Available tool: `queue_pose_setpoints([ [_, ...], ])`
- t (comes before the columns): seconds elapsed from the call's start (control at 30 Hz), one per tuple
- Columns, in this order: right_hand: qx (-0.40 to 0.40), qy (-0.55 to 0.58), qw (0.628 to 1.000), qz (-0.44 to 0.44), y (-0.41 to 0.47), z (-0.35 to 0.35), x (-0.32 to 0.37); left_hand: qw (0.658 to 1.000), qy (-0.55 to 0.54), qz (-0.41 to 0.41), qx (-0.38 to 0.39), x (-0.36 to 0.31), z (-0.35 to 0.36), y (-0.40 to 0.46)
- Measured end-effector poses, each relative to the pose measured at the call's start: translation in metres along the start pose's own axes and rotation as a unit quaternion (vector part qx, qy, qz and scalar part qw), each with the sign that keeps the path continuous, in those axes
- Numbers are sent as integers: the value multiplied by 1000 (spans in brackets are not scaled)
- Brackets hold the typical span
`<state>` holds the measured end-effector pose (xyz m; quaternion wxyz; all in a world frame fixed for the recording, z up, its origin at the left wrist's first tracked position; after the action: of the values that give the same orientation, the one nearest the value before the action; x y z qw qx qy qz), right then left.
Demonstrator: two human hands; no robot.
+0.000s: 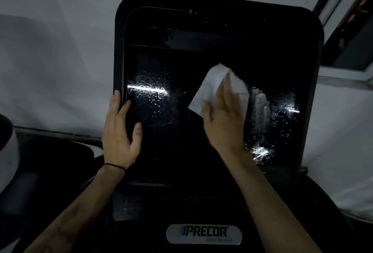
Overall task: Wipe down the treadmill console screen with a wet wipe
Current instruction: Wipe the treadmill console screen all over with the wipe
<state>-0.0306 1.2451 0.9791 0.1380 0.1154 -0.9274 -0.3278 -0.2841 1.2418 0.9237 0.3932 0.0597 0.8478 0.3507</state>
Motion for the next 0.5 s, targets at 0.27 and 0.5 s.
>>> queue_pose_setpoints([
  [0.27, -39, -11, 998, 47, 23, -14, -17, 1000, 6, 1, 3, 0, -1, 0],
  [0.5, -10, -11, 999, -29, 38, -3, 12, 1000, 8, 3, 6, 2, 1, 1],
])
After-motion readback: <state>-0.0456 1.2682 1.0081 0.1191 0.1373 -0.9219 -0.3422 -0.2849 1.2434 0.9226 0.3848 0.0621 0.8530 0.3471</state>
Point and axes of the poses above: each hand's wrist, its own y-axis towards the middle knuckle, its own z-axis out of the palm, x = y × z, the point moved 7 cm from there along y, towards the middle knuckle, and after that the axes turned 11 degrees about -z, right-handed, at the moved point
